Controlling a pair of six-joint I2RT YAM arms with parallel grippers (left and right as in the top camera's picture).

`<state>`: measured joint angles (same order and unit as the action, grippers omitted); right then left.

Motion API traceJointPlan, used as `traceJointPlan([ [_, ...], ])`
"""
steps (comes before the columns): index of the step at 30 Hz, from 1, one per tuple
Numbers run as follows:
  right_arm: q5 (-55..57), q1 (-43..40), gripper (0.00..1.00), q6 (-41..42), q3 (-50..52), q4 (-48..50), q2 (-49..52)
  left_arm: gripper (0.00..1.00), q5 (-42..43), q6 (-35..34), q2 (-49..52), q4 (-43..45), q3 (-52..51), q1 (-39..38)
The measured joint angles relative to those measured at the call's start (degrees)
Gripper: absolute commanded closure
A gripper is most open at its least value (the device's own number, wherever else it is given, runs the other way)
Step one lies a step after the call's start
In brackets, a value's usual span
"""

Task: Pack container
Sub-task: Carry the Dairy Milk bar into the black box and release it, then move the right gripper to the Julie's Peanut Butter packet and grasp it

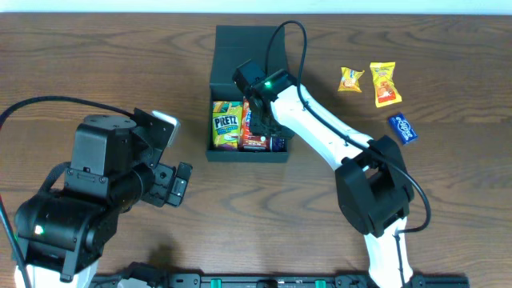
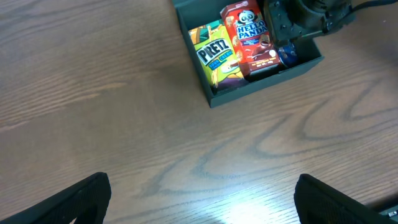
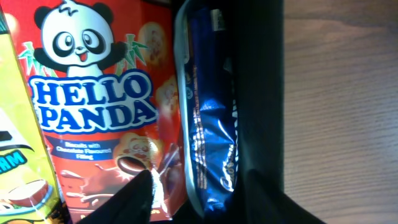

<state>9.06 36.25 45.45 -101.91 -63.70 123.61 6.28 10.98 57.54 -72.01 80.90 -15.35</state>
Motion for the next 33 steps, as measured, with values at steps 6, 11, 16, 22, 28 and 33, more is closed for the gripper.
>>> traceJointPlan([
  [6, 0.0, 0.0, 0.52, -0.1, 0.0, 0.0, 0.0, 0.05, 0.0, 0.0, 0.0, 0.0, 0.0, 0.0],
  [11, -1.8, 0.0, 0.57, -2.4, -3.5, -1.2, 0.0, 0.05, 0.0, 0.0, 0.0, 0.0, 0.0, 0.0],
  [16, -3.2, 0.0, 0.56, -6.0, -13.2, -4.3, 0.0, 0.05, 0.0, 0.0, 0.0, 0.0, 0.0, 0.0],
  [22, -3.3, -1.2, 0.54, -12.5, -23.9, -6.1, 0.0, 0.05, 0.0, 0.0, 0.0, 0.0, 0.0, 0.0],
  [28, -3.3, -8.6, 0.53, -18.7, -25.4, -6.6, 0.0, 0.05, 0.0, 0.0, 0.0, 0.0, 0.0, 0.0],
  [33, -1.7, -17.5, 0.49, -20.8, -25.4, -6.7, 0.0, 0.05, 0.0, 0.0, 0.0, 0.0, 0.0, 0.0],
])
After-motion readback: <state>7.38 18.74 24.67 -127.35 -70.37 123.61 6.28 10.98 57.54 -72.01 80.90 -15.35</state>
